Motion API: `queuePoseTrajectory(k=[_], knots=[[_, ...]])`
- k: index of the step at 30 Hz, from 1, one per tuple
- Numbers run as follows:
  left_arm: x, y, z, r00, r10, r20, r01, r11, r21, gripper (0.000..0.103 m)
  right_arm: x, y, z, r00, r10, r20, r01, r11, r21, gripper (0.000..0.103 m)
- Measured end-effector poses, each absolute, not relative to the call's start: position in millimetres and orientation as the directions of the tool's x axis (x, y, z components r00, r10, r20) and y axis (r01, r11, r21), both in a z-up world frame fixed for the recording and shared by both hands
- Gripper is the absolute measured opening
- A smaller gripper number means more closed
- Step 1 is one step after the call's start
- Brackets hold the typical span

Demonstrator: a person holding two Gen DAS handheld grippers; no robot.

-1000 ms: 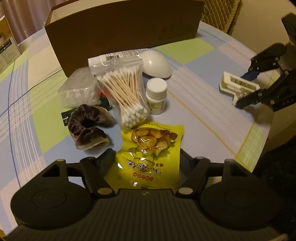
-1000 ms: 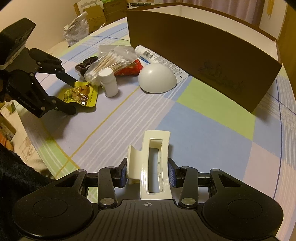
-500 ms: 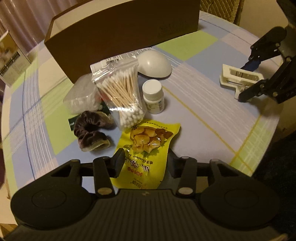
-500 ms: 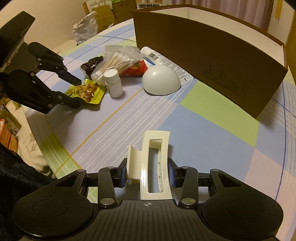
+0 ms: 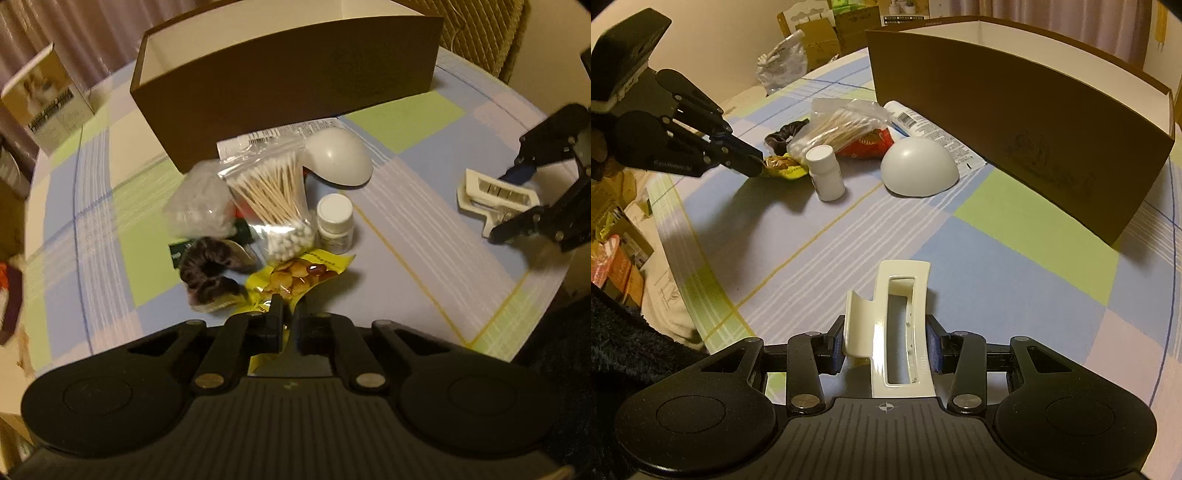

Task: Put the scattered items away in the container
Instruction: 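Grasp the yellow snack pouch with the left tool while the right tool holds the clip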

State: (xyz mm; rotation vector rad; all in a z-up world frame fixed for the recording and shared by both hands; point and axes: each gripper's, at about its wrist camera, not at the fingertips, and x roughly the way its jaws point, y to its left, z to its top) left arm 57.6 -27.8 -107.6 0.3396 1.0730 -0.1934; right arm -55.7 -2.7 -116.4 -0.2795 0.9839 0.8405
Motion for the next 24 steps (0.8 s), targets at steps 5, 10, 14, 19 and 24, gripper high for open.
queuePoseTrajectory(k=[5, 10, 14, 19, 24], knots=[[58.6, -42.8, -129.4, 0.471, 0.135, -0.872, 0.365, 0.870, 0.332, 0.019, -54.8, -3.0, -115.2, 0.278, 0.500, -0.820, -0.725, 0.670, 0.162, 0.045], [58.5, -47.3, -142.8, 0.510, 0.211, -0.834, 0.400, 0.800, 0.447, 0.033, -54.0, -3.3, -115.0, 0.281, 0.499, -0.820, -0.709, 0.684, 0.173, 0.045], [54.7, -53.7, -147.7, 0.563, 0.234, -0.792, 0.465, 0.703, 0.538, 0.012, -51.3, -1.5, -113.2, 0.277, 0.485, -0.830, -0.696, 0.696, 0.175, 0.045], [55.7, -49.4, -121.6, 0.556, 0.180, -0.811, 0.468, 0.739, 0.485, 0.003, -49.0, 1.3, -111.6, 0.276, 0.473, -0.836, -0.685, 0.707, 0.174, 0.045], [71.2, -16.9, -86.5, 0.492, 0.044, -0.869, 0.359, 0.900, 0.249, 0.001, -48.1, 0.0, -111.6, 0.286, 0.479, -0.830, -0.667, 0.721, 0.186, 0.045]])
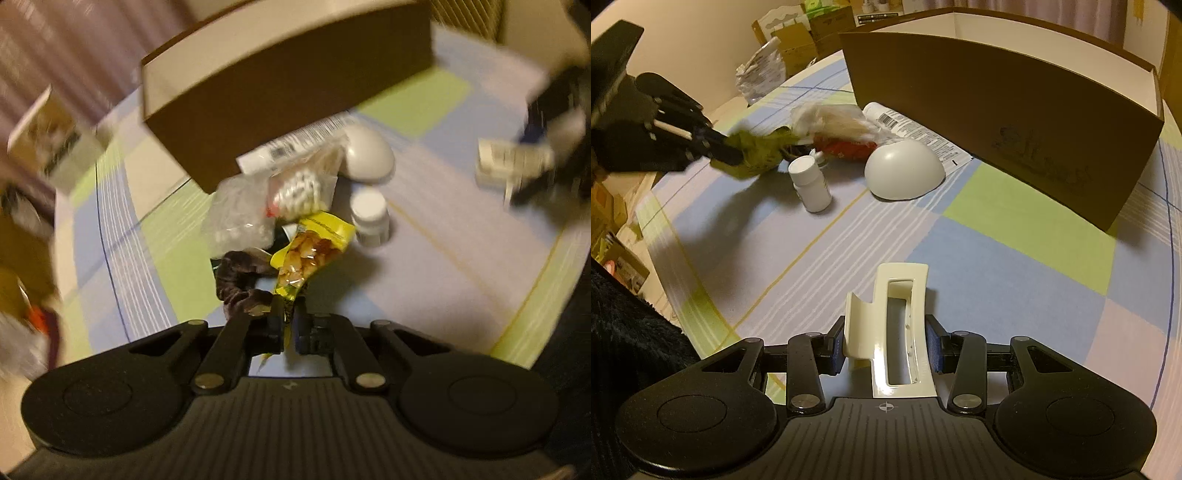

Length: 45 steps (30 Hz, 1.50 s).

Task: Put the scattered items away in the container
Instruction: 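Grasp the yellow snack pouch with the left tool while the right tool holds the clip, then carry the pouch and clip over the box with both tools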

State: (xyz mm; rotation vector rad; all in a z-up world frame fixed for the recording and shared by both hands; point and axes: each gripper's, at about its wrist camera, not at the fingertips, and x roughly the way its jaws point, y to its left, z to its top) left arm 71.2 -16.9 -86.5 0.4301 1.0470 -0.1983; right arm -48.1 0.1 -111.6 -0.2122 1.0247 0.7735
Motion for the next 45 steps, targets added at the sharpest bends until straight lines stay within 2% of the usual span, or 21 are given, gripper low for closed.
queuePoseTrajectory(k=[5, 11, 32, 45], knots=[[78.6, 14.3, -62.8, 0.459, -0.127, -0.879, 0.236, 0.972, -0.017, 0.000, -48.3, -0.2, -111.3, 0.294, 0.476, -0.829, -0.652, 0.734, 0.190, 0.045], [76.7, 20.6, -50.4, 0.468, -0.205, -0.860, 0.187, 0.974, -0.131, 0.000, -49.1, 0.4, -107.6, 0.303, 0.451, -0.839, -0.615, 0.766, 0.189, 0.044], [96.7, 14.7, -0.8, 0.574, -0.286, -0.767, 0.270, 0.951, -0.152, 0.000, -24.2, -10.6, -41.4, 0.435, 0.362, -0.825, -0.449, 0.881, 0.150, 0.044], [131.5, 3.5, 19.6, 0.625, -0.357, -0.694, 0.355, 0.922, -0.154, 0.000, -7.5, -0.9, -1.4, 0.518, 0.347, -0.781, -0.432, 0.895, 0.111, 0.044]])
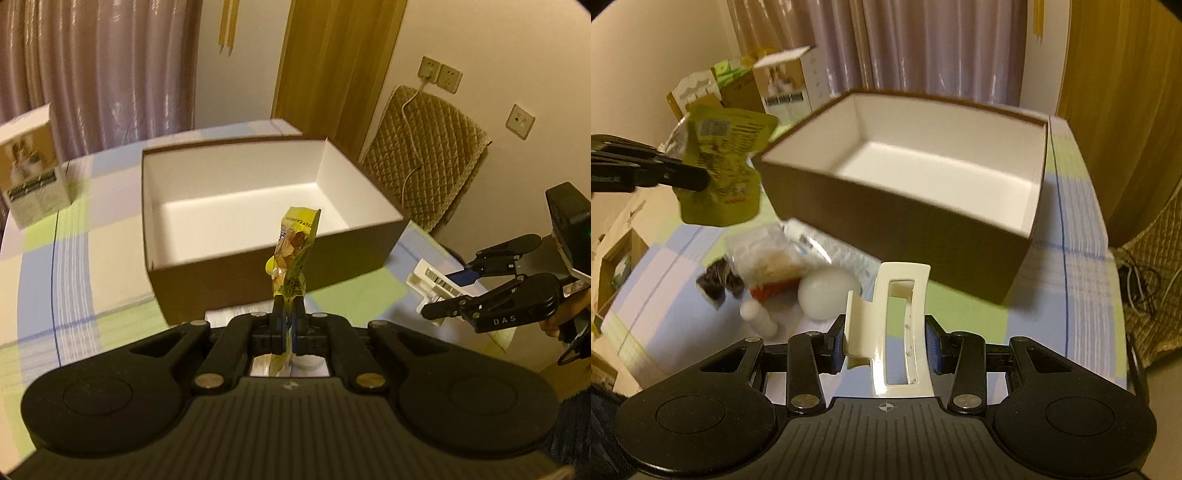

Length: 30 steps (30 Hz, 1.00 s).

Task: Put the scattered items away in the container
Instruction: 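Carry the pouch and clip over the box with both tools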

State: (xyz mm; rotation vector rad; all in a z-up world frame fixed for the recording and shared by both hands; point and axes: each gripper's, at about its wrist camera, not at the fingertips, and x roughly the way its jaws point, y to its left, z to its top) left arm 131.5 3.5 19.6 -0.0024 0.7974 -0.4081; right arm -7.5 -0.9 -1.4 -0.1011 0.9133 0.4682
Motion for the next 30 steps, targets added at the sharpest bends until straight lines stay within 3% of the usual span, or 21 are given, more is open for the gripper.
queuePoseTrajectory(k=[18, 30], knots=[[207.2, -7.3, 44.5, 0.685, -0.393, -0.614, 0.391, 0.909, -0.145, 0.000, 79.7, 7.4, 60.4, 0.676, 0.351, -0.648, -0.391, 0.916, 0.089, 0.044], [275.8, -22.1, 14.6, 0.631, -0.368, -0.682, 0.360, 0.919, -0.163, 0.000, 161.4, 17.0, 14.0, 0.612, 0.295, -0.733, -0.317, 0.942, 0.114, 0.044]])
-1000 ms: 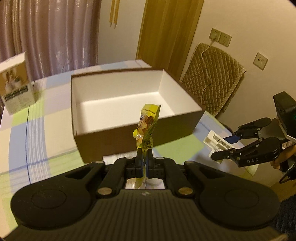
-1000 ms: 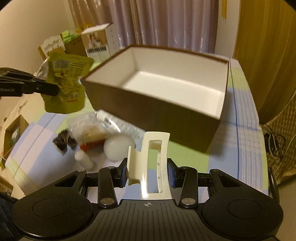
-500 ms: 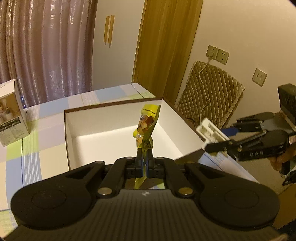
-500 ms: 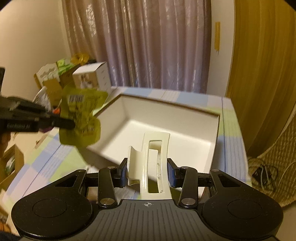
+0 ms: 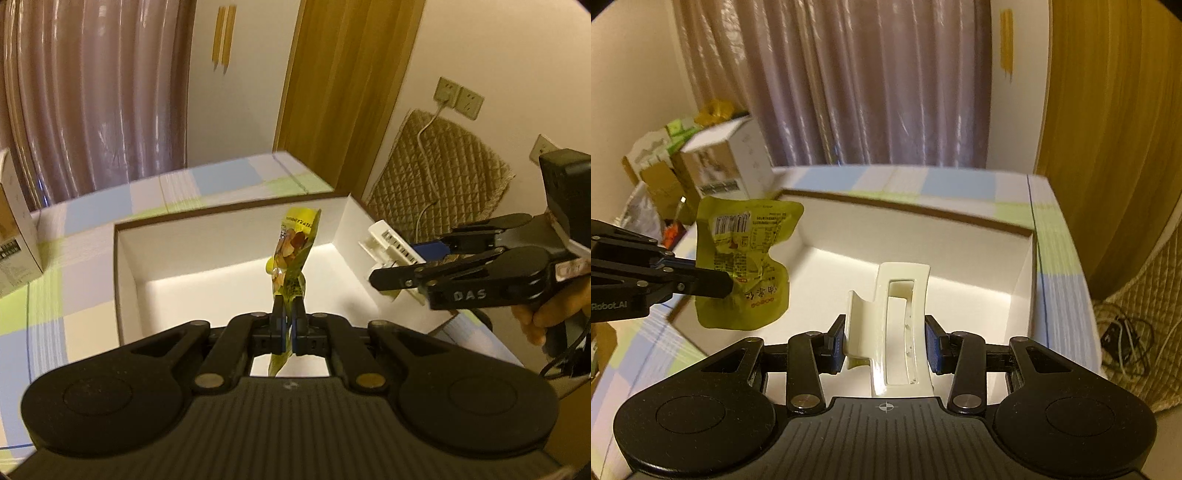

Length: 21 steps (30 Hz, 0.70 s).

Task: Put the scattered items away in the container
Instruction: 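Carry the pouch and clip over the box with both tools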

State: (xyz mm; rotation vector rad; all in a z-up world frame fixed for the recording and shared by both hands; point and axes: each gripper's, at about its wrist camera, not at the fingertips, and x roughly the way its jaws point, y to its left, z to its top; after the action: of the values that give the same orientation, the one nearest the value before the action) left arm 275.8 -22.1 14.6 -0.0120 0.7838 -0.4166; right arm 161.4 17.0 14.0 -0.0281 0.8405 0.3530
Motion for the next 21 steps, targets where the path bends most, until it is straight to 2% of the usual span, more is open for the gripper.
queuePoseTrajectory(k=[8, 13, 21], knots=[[308.6, -26.5, -24.3, 0.550, -0.363, -0.752, 0.316, 0.924, -0.215, 0.000, 188.9, 20.9, -27.9, 0.527, 0.250, -0.812, -0.281, 0.953, 0.111, 0.044], [323.8, -20.1, -50.3, 0.472, -0.397, -0.787, 0.246, 0.917, -0.315, 0.000, 196.4, 28.1, -43.2, 0.486, 0.226, -0.844, -0.304, 0.949, 0.079, 0.044], [342.7, -9.9, -78.7, 0.376, -0.430, -0.821, 0.135, 0.902, -0.410, 0.000, 205.2, 37.5, -56.5, 0.443, 0.227, -0.868, -0.315, 0.945, 0.086, 0.044]])
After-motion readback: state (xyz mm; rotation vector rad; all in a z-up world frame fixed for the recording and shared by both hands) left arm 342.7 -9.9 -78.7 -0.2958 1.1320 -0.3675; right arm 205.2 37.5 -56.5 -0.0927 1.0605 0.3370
